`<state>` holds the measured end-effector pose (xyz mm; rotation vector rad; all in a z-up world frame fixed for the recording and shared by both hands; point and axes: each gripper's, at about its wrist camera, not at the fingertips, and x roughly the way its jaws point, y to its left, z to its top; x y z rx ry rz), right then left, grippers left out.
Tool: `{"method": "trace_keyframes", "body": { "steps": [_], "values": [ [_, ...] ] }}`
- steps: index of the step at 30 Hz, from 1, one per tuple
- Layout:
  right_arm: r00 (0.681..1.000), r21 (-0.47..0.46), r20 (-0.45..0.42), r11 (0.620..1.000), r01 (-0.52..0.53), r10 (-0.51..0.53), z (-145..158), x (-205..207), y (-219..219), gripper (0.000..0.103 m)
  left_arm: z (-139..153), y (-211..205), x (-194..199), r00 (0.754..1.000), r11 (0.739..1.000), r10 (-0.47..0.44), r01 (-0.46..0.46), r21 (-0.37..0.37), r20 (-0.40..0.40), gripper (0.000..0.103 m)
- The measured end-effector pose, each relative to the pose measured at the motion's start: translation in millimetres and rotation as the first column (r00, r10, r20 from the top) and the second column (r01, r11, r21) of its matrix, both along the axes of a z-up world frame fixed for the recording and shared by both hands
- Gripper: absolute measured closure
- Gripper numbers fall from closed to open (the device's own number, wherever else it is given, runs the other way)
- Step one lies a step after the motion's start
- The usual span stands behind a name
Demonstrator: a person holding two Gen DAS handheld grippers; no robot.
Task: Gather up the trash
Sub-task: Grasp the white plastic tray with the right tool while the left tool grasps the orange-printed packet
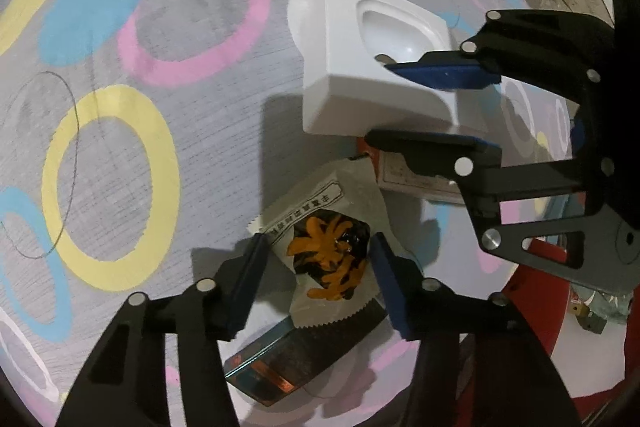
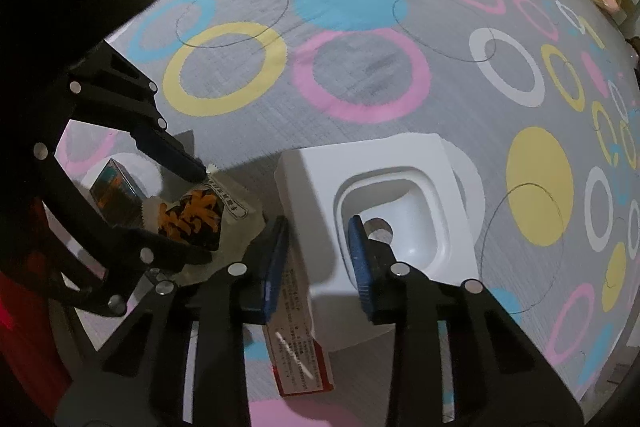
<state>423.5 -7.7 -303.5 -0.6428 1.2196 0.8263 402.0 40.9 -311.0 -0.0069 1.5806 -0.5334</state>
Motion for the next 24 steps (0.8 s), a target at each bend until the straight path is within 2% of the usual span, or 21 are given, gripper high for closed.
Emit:
{"method": "trace_keyframes", "body": {
  "steps": [1,3,8,11,15,20,24],
  "values": [
    [1.000,-0.002,0.005,1.000,0.005,-0.005,-0.7,0.0,-1.0,0.077,-0.3,-0.2,-0.3,1.000,1.000,0.006,-0.006,0.007,0.008,0.057],
    [1.000,0.006,0.003,1.000,0.022,-0.022,-0.2,-0.8,-1.8,0.078,0.2,-1.4,-1.3,0.999,0.999,0.020,-0.020,0.035,0.026,0.070],
    [0.999,0.007,0.026,0.999,0.046,-0.046,2.6,0.9,-4.8,0.080,3.3,0.4,4.3,0.995,0.995,0.087,-0.089,0.050,0.048,0.081],
    [0.996,0.014,0.053,0.998,0.068,-0.069,8.4,2.2,-11.0,0.080,9.1,5.9,5.1,0.990,0.991,0.112,-0.118,0.068,0.084,0.082],
    [0.990,0.035,0.080,0.993,0.113,-0.115,23.8,4.7,-19.6,0.080,12.1,16.4,7.5,0.984,0.985,0.156,-0.161,0.055,0.092,0.082],
    [0.981,0.054,0.113,0.987,0.150,-0.155,46.0,7.0,-31.3,0.080,38.3,29.8,2.2,0.971,0.979,0.181,-0.193,0.068,0.158,0.082],
    [0.968,0.073,0.155,0.980,0.185,-0.195,73.6,-8.6,-43.7,0.080,64.8,33.1,-12.1,0.958,0.971,0.190,-0.216,0.106,0.214,0.082]
  ]
}}
